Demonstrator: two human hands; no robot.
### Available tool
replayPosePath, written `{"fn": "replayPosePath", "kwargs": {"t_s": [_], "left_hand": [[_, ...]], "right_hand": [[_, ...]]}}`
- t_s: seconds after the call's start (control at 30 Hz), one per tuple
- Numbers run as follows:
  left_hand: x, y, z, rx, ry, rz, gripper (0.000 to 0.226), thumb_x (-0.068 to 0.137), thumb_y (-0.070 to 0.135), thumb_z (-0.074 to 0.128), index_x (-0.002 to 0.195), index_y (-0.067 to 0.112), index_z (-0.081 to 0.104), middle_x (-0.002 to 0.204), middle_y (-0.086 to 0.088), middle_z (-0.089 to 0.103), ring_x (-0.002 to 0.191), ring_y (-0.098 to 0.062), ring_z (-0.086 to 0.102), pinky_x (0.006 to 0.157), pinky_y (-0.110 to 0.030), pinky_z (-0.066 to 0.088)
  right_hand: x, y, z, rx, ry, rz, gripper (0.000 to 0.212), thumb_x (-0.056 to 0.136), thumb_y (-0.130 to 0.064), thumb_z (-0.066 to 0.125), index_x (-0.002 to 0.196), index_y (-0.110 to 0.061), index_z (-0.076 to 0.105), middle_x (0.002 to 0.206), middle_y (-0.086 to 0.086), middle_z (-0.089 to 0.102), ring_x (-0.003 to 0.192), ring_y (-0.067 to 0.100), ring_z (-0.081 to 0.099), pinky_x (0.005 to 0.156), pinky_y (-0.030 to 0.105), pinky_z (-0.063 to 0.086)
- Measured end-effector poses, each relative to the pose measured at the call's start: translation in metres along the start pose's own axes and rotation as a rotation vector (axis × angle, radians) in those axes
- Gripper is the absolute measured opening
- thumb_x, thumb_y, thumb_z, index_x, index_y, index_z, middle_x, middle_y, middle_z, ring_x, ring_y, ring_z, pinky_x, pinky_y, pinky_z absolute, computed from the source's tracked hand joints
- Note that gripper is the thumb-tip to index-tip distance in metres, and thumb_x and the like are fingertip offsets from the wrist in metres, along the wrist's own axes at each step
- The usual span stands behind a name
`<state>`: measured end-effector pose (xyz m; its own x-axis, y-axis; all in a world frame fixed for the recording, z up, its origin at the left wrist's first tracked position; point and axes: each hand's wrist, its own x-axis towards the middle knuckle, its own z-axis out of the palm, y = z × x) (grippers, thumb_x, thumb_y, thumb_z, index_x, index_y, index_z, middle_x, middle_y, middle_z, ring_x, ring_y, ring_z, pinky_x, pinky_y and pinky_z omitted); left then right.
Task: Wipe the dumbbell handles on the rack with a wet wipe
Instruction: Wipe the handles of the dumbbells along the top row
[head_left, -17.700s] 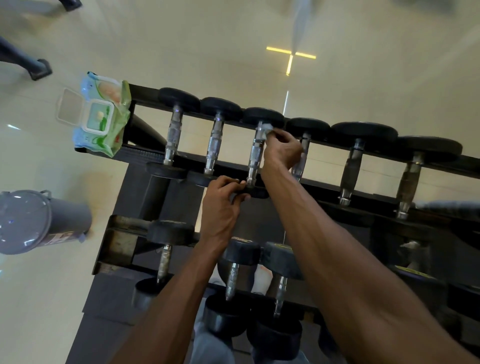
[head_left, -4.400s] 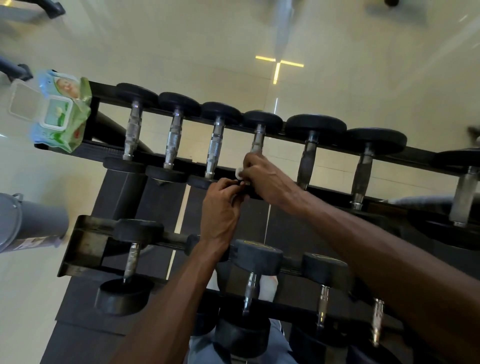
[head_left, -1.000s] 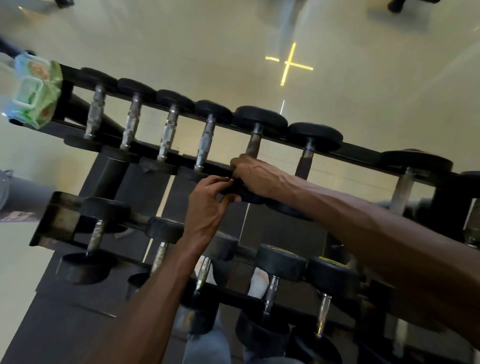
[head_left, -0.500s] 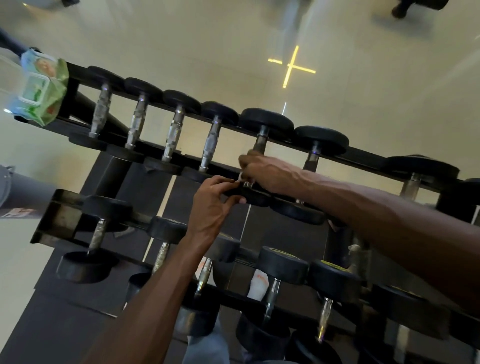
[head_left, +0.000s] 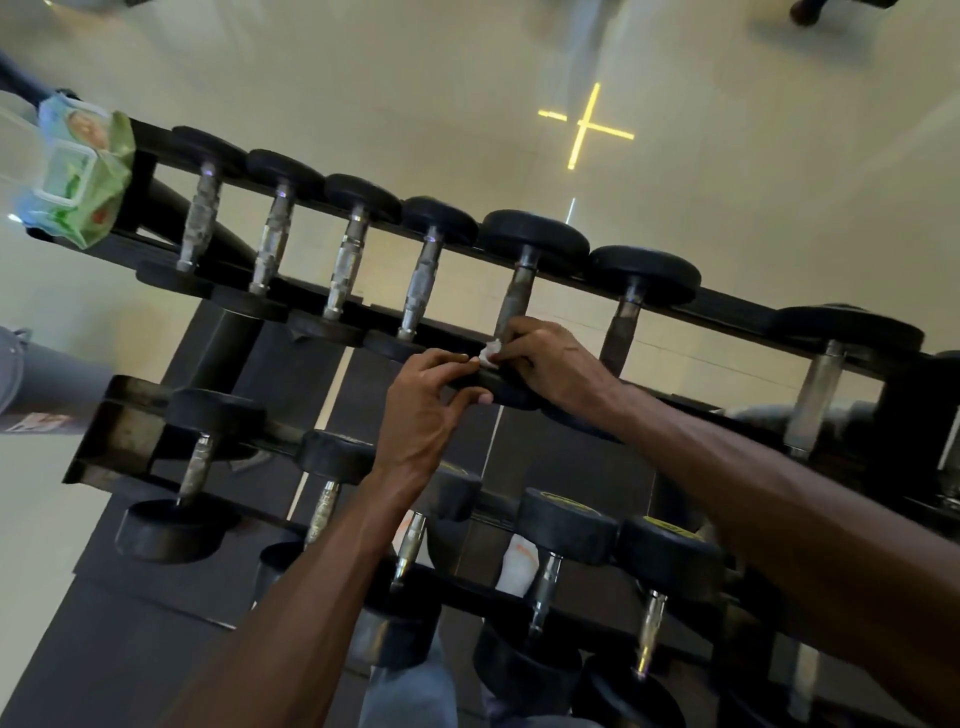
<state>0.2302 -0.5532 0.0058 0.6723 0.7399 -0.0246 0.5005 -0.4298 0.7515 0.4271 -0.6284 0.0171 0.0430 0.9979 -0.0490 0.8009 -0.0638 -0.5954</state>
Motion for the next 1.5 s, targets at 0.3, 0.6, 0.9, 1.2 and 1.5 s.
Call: {"fn": "replayPosePath", "kwargs": {"t_s": [0.3,0.6,0.9,1.2,1.5], "left_hand": [[0.0,0.003,0.002,-0.015,0.013,0.014,0.04,0.078,0.03,0.088,0.114,0.015,0.079,0.115,0.002,0.07,0.11,-0.014,0.062,0.097,-0.016,0.046],[0.001,-0.002,0.004,-0.026,0.014,-0.001,0.041,0.078,0.031,0.088,0.114,0.014,0.079,0.115,0.002,0.07,0.112,-0.018,0.063,0.097,-0.034,0.052],[-0.001,-0.001,0.003,-0.033,0.01,0.001,0.041,0.079,0.032,0.087,0.115,0.014,0.078,0.117,0.002,0.069,0.112,-0.013,0.061,0.097,-0.002,0.037],[-0.002,-0.001,0.004,-0.043,0.023,0.015,0.038,0.081,0.031,0.086,0.114,0.014,0.077,0.116,0.001,0.068,0.11,-0.01,0.06,0.096,-0.001,0.036],[-0.001,-0.004,0.003,-0.033,0.025,0.047,0.038,0.081,0.032,0.086,0.113,0.015,0.078,0.114,0.004,0.069,0.11,-0.012,0.062,0.096,-0.009,0.042]], "right_hand": [[0.034,-0.013,-0.008,-0.47,-0.051,-0.056,0.014,0.095,-0.016,0.062,0.092,-0.004,0.069,0.117,0.013,0.05,0.103,0.027,0.048,0.071,0.037,0.055],[0.064,-0.012,-0.024,-0.631,0.114,0.122,0.008,0.084,0.008,0.065,0.09,0.007,0.071,0.116,0.021,0.057,0.105,0.033,0.056,0.065,0.036,0.052],[0.048,0.006,0.014,-0.118,0.667,0.467,0.017,0.099,-0.008,0.056,0.11,-0.01,0.069,0.109,0.005,0.057,0.091,0.003,0.053,0.075,0.017,0.052],[0.058,0.011,0.012,0.821,0.984,1.007,0.008,0.088,-0.012,0.078,0.095,-0.015,0.079,0.09,-0.007,0.074,0.085,0.011,0.072,0.086,0.03,0.06],[0.057,-0.005,0.029,-0.145,0.725,0.575,0.009,0.097,-0.002,0.061,0.097,-0.003,0.07,0.118,0.008,0.055,0.102,0.017,0.056,0.078,0.02,0.055]]}}
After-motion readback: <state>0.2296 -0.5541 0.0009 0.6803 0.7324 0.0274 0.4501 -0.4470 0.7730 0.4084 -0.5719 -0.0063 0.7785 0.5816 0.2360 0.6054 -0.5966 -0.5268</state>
